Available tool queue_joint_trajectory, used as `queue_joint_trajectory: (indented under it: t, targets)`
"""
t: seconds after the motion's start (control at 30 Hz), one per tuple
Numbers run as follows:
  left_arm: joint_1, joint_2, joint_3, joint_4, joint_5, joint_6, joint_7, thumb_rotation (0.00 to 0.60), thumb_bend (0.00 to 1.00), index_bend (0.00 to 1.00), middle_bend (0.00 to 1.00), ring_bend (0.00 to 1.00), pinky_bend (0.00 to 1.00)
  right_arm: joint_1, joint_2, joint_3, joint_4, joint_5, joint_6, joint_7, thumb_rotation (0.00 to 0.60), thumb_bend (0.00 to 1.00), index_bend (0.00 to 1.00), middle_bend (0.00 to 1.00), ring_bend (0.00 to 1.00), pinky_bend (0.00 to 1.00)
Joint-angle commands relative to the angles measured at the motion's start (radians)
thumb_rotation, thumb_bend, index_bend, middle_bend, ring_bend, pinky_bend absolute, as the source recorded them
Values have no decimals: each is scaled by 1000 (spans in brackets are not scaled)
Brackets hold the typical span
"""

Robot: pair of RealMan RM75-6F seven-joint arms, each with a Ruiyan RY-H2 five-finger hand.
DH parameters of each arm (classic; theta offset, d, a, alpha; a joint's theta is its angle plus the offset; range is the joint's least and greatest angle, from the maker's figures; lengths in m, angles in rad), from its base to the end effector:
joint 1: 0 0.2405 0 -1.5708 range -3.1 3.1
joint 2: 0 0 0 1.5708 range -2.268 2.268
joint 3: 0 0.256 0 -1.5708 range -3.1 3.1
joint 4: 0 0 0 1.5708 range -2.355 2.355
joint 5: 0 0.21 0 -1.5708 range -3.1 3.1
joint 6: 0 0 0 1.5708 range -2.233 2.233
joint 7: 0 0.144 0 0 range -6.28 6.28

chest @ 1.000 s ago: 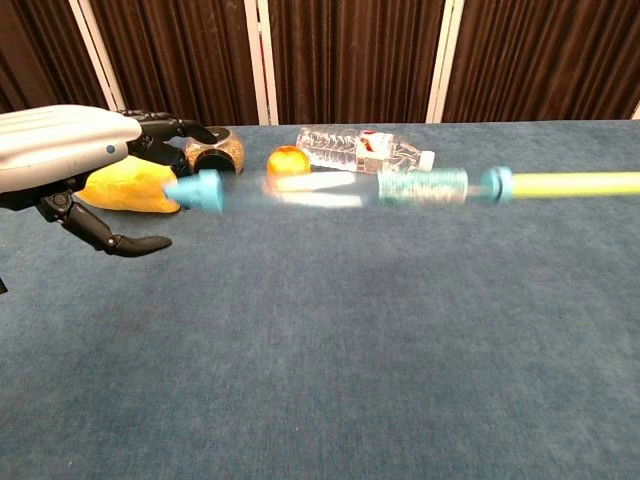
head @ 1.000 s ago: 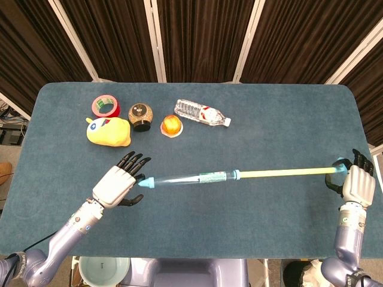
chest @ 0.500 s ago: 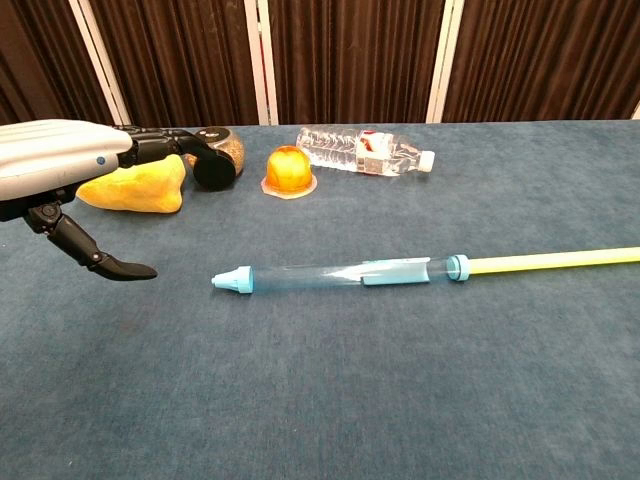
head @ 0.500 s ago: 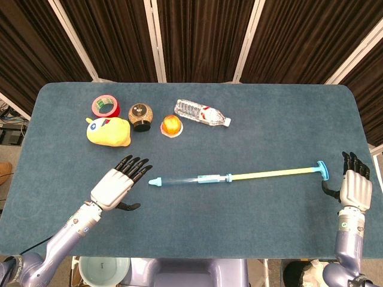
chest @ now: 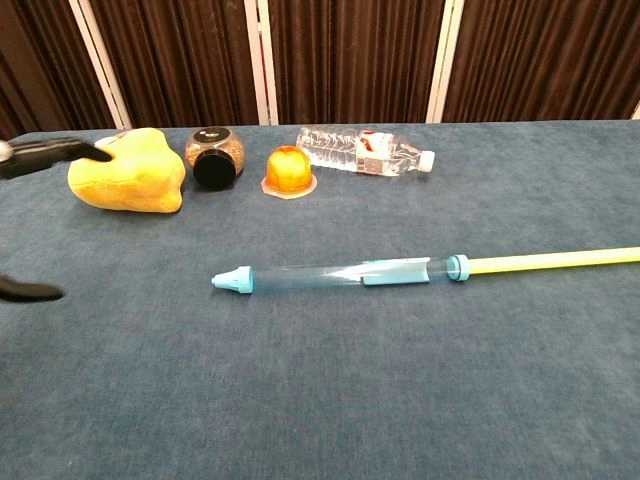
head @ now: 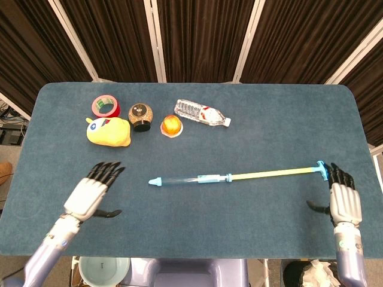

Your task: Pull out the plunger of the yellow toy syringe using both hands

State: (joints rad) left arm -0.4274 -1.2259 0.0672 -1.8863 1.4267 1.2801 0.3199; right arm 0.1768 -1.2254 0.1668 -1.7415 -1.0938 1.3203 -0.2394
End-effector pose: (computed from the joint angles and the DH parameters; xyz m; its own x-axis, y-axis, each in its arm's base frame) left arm -0.1970 0.2213 0.0684 0.4212 0.2229 0.8792 0.8770 -0.3471 -0.3321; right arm -0.3043 -0.2212 0.1190 0.3000 -0.1105 0.9475 -0.9162 0.2435 0.3184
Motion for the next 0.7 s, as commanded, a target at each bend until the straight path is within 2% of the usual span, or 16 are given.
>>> queue_joint_trajectory:
  t: [0.03,0.2,0.33,0.53,0.7]
  targets:
    - [69,49,59,-5,38,61,-58,600,49,0,0,0,0,-55,51,-100,-42,-149,43,26,600,94,68,0,0,0]
    - [137,82,111,48,109,129,-137,600,36,0,0,0,0,-92,75,-181,-3,-285,72,62,600,35,48,0,0,0]
    - [180,81,132,122,172,191,-176,600,35,0,0,0,0,-115,75,-220,66,-377,110,100,600,27,37,0,0,0]
    - [225,53,118,209,195,258,-261,600,35,0,0,0,0,-135,49,-226,152,-457,179,190,600,37,39,0,0,0]
    - [234,49,110,224,203,257,-272,600,35,0,0,0,0,-143,34,-217,172,-472,205,218,600,51,41,0,0,0]
